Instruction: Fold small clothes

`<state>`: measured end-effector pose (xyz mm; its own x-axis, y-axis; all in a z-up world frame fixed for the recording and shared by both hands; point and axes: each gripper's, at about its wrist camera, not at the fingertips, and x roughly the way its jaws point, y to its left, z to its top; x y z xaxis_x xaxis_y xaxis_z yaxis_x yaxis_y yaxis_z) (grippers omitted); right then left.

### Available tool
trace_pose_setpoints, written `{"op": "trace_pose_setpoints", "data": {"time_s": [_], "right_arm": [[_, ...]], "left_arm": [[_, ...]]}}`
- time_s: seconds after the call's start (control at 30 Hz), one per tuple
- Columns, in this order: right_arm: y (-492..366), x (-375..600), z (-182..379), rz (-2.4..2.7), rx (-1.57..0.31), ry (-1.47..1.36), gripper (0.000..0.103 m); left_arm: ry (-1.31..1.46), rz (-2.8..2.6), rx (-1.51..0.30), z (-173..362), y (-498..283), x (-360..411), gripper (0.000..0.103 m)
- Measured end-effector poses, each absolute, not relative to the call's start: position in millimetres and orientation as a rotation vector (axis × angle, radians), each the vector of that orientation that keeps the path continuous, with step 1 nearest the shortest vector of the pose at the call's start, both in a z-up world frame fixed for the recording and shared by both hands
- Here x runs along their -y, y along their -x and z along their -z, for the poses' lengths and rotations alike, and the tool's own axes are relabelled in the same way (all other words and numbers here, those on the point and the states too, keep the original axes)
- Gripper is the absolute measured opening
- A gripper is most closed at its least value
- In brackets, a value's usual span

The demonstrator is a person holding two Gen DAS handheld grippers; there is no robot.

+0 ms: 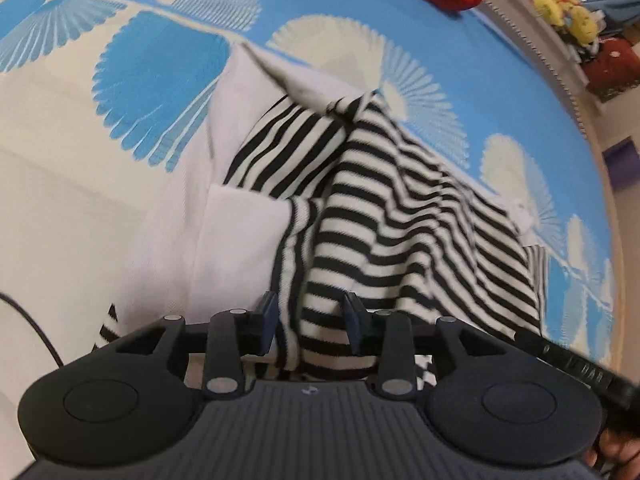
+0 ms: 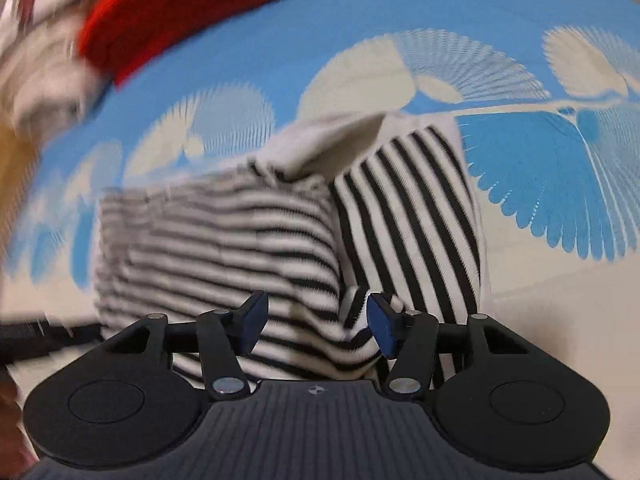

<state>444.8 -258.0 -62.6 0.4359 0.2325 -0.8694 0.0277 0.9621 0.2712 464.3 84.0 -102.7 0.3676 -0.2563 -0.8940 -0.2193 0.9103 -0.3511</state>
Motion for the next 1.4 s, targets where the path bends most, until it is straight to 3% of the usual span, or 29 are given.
{"op": "trace_pose_setpoints", "data": {"time_s": [0.03,0.1,0.13,0.2,0.23,0.33,0.4,0.47,0.57,0.7,0.73,0.77,0.8,0.83,1.1,1.13,1.17,1.2,1.27,1.4], "right_arm": [[-444.6,249.5,64.7,-0.133,-1.118,-0.213,0.045],[-440.9,237.9,65.4,-0.166,-1.107,-0.142,0.021],[-439.5,235.4,63.8,-0.196,-1.091,-0.151,0.018],[-438.5,242.7,56.6,-0.269,-1.042,-0.296,0.005],[-439.0,251.6,53.1,-0.314,-1.009,-0.440,0.005],[-435.8,291.5,46.8,-0.452,-0.815,-0.976,0.003],[-433.5,316.2,50.8,-0.454,-0.726,-1.180,0.003],[-437.1,329.9,60.5,-0.336,-0.800,-1.157,0.003],[-440.1,335.9,84.7,-0.024,-1.051,-0.895,0.003],[-437.0,325.4,89.2,0.049,-1.101,-0.783,0.008],[-438.4,318.8,83.8,0.013,-1.087,-0.782,0.011],[-439.2,312.7,76.9,-0.019,-1.070,-0.772,0.028],[-439.1,307.4,72.0,-0.040,-1.057,-0.755,0.048],[-437.1,298.7,68.0,-0.055,-1.053,-0.737,0.055],[-425.5,244.7,86.2,-0.064,-1.240,-0.540,0.056],[-424.7,238.2,86.9,-0.069,-1.237,-0.498,0.053],[-423.7,233.2,85.8,-0.078,-1.224,-0.466,0.041],[-423.1,231.5,86.0,-0.089,-1.207,-0.457,0.021],[-423.6,240.2,82.5,-0.120,-1.155,-0.553,0.005],[-426.4,286.9,52.2,-0.219,-0.917,-0.831,0.002]], "left_arm": [[0.456,0.025,-1.209,104.5,-463.1,-83.6,0.039],[0.450,0.041,-1.214,105.9,-463.4,-79.1,0.037],[0.443,0.056,-1.212,104.1,-463.8,-76.5,0.036],[0.439,0.087,-1.171,93.1,-462.8,-75.1,0.009],[0.448,0.079,-1.107,80.7,-460.2,-79.4,0.001],[0.505,0.083,-0.823,29.8,-446.8,-102.4,0.001],[0.509,0.120,-0.733,11.1,-441.1,-111.6,0.001],[0.442,0.090,-0.824,18.9,-446.6,-110.4,0.001],[0.379,0.018,-1.146,69.1,-459.5,-105.1,0.002],[0.442,0.016,-1.169,76.1,-461.4,-107.3,0.013],[0.432,0.019,-1.141,70.5,-461.8,-107.6,0.025],[0.432,0.012,-1.117,66.9,-463.4,-107.7,0.038],[0.445,0.005,-1.100,65.6,-462.2,-109.4,0.041],[0.467,0.001,-1.093,66.0,-464.3,-110.3,0.043],[0.484,-0.010,-1.126,77.0,-470.7,-109.7,0.043],[0.483,-0.008,-1.129,77.6,-468.9,-109.5,0.042],[0.479,-0.004,-1.131,78.8,-468.6,-107.8,0.041],[0.475,-0.001,-1.127,78.0,-467.9,-106.7,0.038],[0.497,0.029,-1.075,69.2,-464.7,-106.8,0.007],[0.560,0.161,-0.932,35.0,-453.3,-112.3,0.003]]}}
